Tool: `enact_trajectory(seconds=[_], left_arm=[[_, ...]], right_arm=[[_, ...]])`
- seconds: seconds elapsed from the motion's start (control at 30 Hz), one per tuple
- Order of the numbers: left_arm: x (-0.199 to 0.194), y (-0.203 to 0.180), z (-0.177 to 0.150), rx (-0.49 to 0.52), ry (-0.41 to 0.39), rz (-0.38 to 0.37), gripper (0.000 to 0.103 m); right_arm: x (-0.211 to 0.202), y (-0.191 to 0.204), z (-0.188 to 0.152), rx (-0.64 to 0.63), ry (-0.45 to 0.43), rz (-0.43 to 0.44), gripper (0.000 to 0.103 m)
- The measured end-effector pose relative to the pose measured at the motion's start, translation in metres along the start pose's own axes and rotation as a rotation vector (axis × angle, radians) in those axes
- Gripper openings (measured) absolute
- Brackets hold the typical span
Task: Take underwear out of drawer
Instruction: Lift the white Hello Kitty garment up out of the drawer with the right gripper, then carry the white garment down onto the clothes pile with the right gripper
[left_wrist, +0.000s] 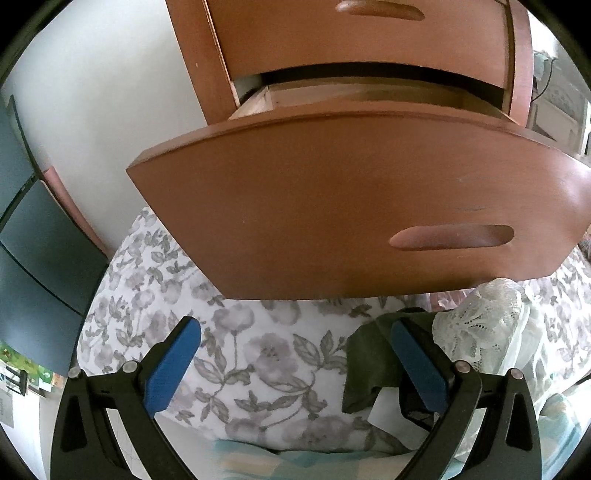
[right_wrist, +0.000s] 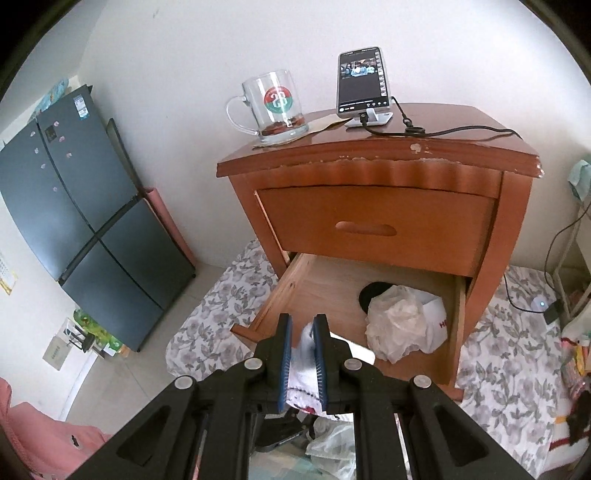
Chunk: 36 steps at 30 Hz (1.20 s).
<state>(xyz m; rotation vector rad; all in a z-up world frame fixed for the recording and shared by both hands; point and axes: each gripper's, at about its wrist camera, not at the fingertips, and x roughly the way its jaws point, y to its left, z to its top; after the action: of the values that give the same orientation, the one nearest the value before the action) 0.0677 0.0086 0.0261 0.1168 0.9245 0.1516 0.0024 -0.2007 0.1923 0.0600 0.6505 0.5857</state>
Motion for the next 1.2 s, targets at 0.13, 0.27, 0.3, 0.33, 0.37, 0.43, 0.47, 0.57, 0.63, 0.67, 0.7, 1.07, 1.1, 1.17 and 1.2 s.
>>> enact_trajectory(seconds=[0.13,0.27,0.3,0.33,0.37,0.43,0.47,0.57,0.63,0.67,0.7,1.07,1.1,1.17,1.2], left_arm=[[-0.005,-0.001,0.000,0.007,-0.024,0.011,0.102],[-0.010,-0.004,-0.001,0.020,-0.047,0.024,0.102],[-0.010,-0.004,-0.001,0.022,-0.050,0.025,0.102],[-0.011,-0.005,-0.001,0.025,-0.053,0.028,0.102],[-0.012,-0.005,-0.001,0.026,-0.056,0.030,0.102],[-0.013,-0.006,-0.001,0.030,-0.063,0.036,0.102],[-0.014,-0.006,-0.002,0.032,-0.067,0.038,0.102],[-0.016,-0.008,-0.002,0.037,-0.076,0.045,0.102],[-0.018,-0.009,-0.002,0.041,-0.084,0.051,0.102],[-0.018,-0.009,-0.002,0.043,-0.087,0.052,0.102],[-0.019,-0.010,-0.002,0.045,-0.090,0.053,0.102],[-0.023,-0.012,-0.003,0.056,-0.104,0.067,0.102],[-0.023,-0.012,-0.003,0.056,-0.103,0.068,0.102],[-0.024,-0.012,-0.003,0.056,-0.104,0.067,0.102],[-0.024,-0.012,-0.003,0.056,-0.104,0.067,0.102]], right_arm=[[-0.006,0.001,-0.008,0.004,0.000,0.001,0.012],[-0.011,0.000,-0.016,0.010,0.000,0.005,0.012],[-0.012,0.000,-0.017,0.012,0.000,0.007,0.012],[-0.013,-0.001,-0.019,0.013,-0.001,0.007,0.012],[-0.014,-0.002,-0.022,0.015,-0.002,0.007,0.012],[-0.015,-0.003,-0.026,0.020,0.000,0.010,0.012],[-0.015,-0.004,-0.028,0.023,0.001,0.010,0.012],[-0.015,-0.006,-0.033,0.030,0.005,0.006,0.012],[-0.014,-0.007,-0.038,0.035,0.011,0.006,0.012],[-0.013,-0.008,-0.040,0.037,0.014,0.005,0.012],[-0.012,-0.009,-0.043,0.039,0.019,0.003,0.012],[0.009,-0.024,-0.063,0.069,0.076,-0.016,0.013],[0.012,-0.025,-0.065,0.068,0.084,-0.021,0.012],[0.017,-0.027,-0.067,0.066,0.093,-0.028,0.012],[0.020,-0.027,-0.069,0.067,0.098,-0.028,0.012]])
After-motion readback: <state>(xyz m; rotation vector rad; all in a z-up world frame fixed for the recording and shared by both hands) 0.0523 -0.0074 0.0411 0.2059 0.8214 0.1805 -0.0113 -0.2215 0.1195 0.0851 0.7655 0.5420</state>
